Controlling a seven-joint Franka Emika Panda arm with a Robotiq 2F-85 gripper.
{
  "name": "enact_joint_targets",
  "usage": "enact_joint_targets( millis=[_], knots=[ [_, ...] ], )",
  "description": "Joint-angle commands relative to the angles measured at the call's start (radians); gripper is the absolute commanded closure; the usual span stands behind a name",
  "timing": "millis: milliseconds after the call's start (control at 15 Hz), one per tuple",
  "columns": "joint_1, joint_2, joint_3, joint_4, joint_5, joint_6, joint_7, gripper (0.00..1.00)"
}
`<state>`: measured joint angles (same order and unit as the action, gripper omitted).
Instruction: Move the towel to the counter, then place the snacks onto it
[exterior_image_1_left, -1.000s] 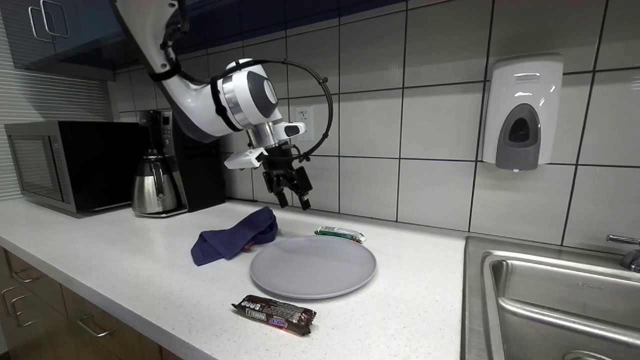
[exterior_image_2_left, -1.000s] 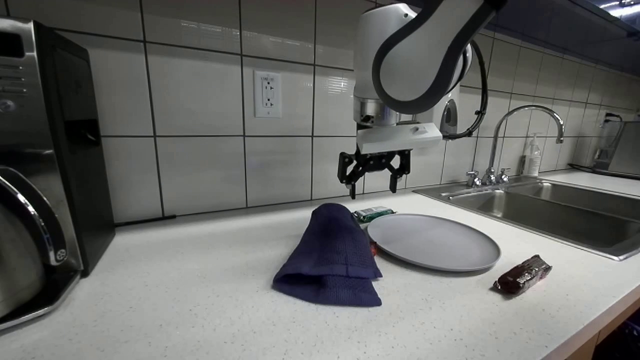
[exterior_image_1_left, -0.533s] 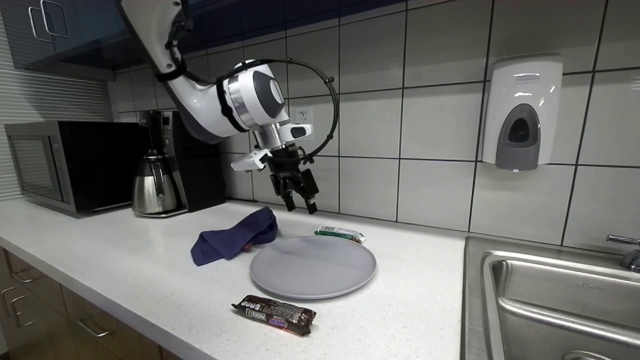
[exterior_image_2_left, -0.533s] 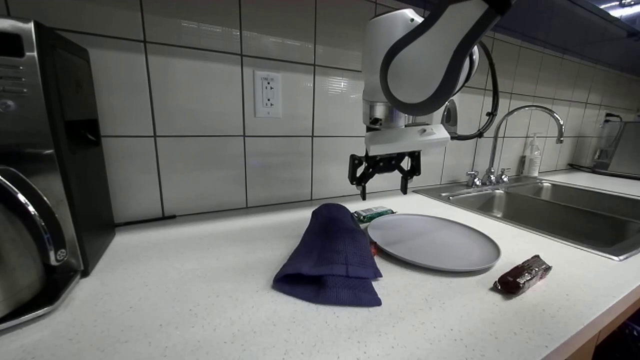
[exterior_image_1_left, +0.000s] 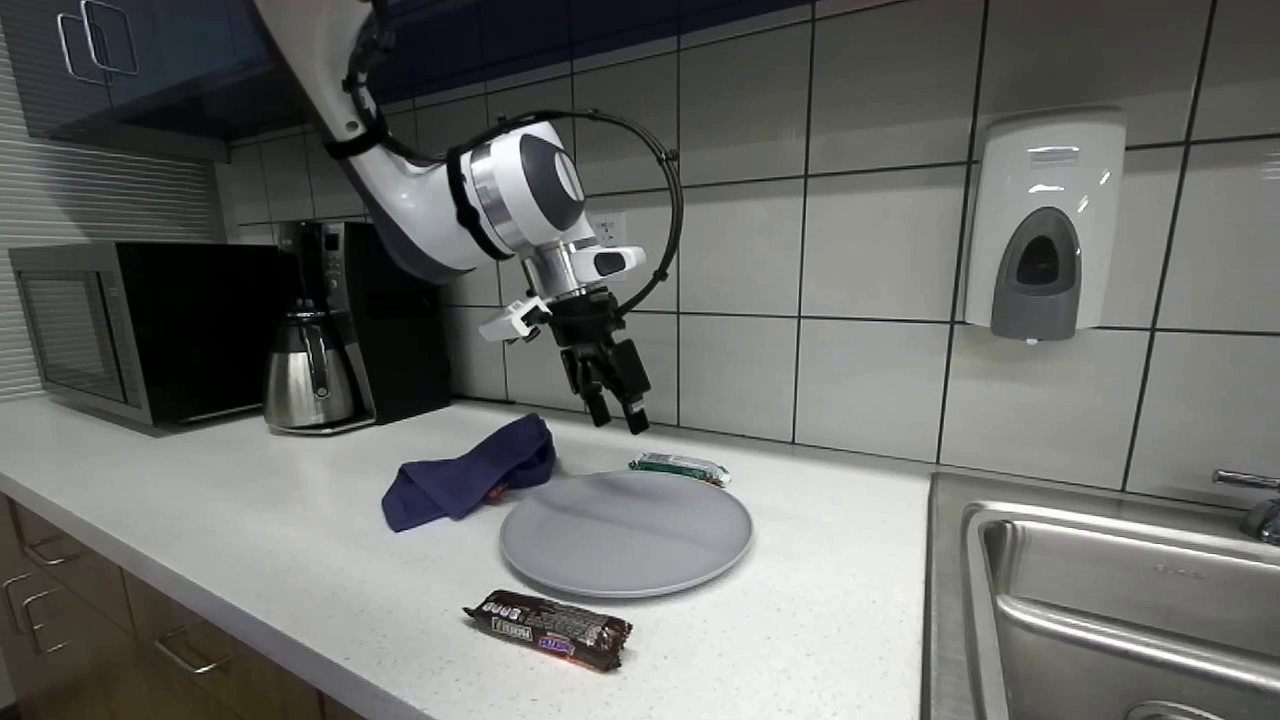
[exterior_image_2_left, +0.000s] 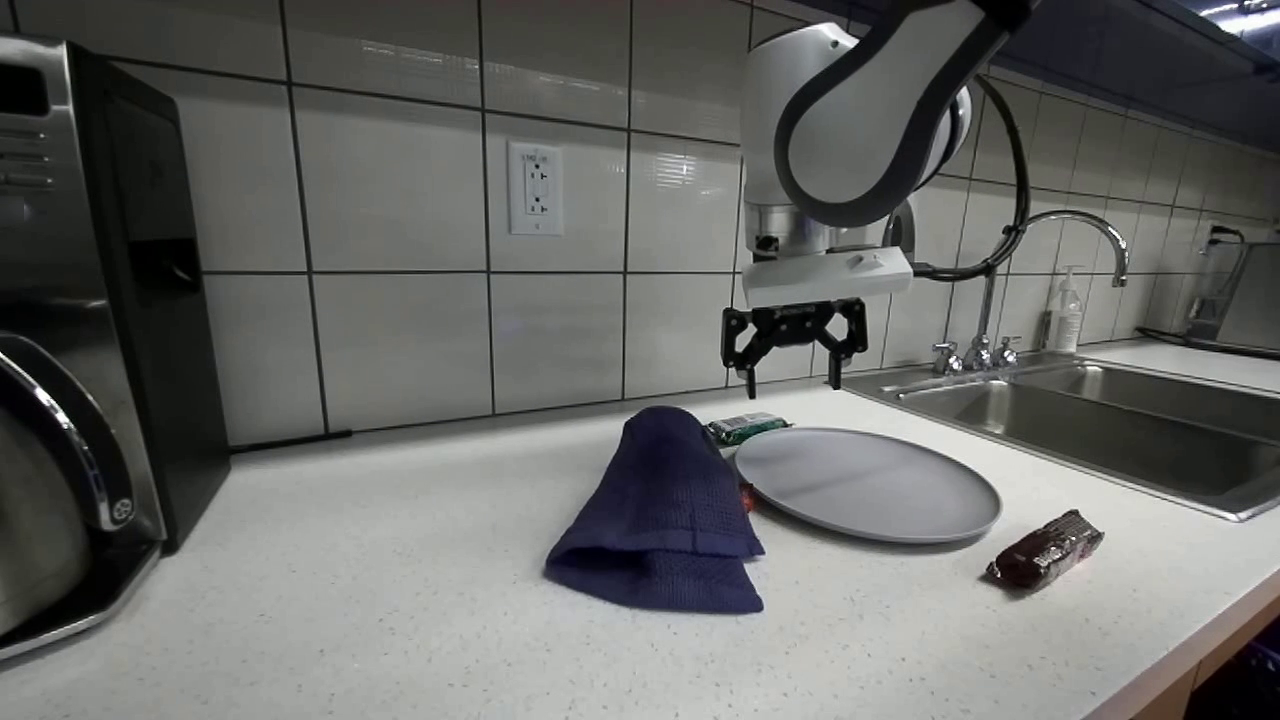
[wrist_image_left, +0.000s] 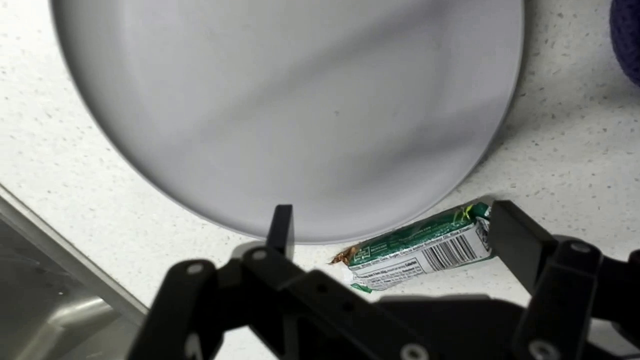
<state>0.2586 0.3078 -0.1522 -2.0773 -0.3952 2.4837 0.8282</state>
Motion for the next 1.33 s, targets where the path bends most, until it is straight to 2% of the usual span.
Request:
enact_joint_targets(
  millis=[0,800,1267],
  knots=[
    [-0.018,-0.025,0.01,-0.004,-0.017,-0.048,0.06,0.0],
    [-0.071,0.007,0.008,0.028,0.001,-0.095,0.109,0.0],
    [-0.08,0.072,0.008,0.093,0.031,-0.104,0.164,0.0]
  ],
)
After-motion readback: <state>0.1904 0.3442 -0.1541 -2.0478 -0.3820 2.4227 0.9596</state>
